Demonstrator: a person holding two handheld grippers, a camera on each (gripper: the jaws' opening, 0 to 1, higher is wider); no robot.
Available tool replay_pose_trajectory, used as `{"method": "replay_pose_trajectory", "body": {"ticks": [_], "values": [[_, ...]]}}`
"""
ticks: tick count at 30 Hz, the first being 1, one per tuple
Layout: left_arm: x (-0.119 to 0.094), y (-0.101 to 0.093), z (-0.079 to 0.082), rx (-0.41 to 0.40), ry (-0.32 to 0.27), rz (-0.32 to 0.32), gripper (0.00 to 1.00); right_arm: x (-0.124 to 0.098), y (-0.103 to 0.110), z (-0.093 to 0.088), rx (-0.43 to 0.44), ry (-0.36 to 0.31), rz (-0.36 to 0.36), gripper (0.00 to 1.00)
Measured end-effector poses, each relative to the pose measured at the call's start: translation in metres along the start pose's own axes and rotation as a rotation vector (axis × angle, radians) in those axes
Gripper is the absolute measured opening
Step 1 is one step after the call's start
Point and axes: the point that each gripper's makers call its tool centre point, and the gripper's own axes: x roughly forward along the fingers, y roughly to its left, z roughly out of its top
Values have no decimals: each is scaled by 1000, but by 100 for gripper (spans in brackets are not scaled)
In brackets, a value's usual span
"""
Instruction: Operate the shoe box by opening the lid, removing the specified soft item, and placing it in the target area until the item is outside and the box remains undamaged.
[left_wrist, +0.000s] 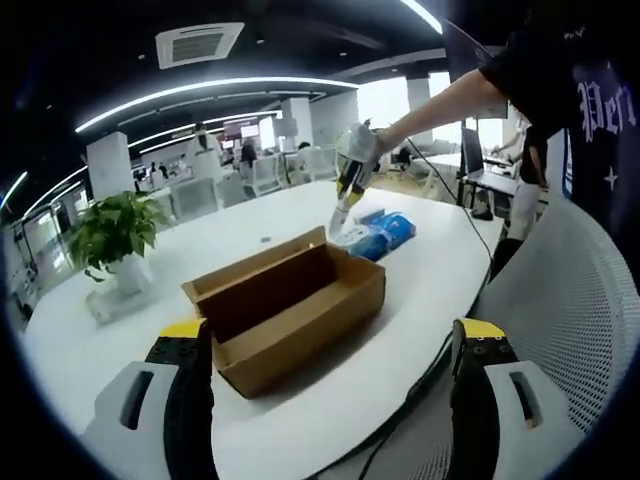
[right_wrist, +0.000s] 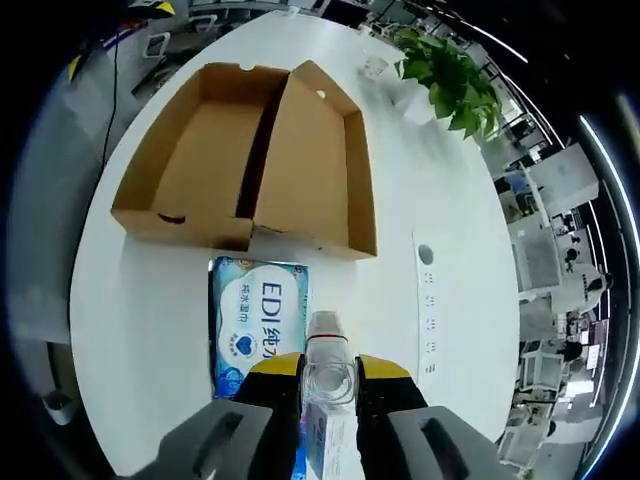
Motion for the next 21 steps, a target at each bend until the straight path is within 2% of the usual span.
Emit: {"method": "replay_pose_trajectory", "body": {"ticks": [9, 21], "values": [[-1, 6, -1, 0, 7, 27, 99, 23, -1, -8, -17, 34, 26, 15], [0, 9, -3, 1, 19, 40, 98, 34, 0, -14, -41, 56, 37, 15]]}}
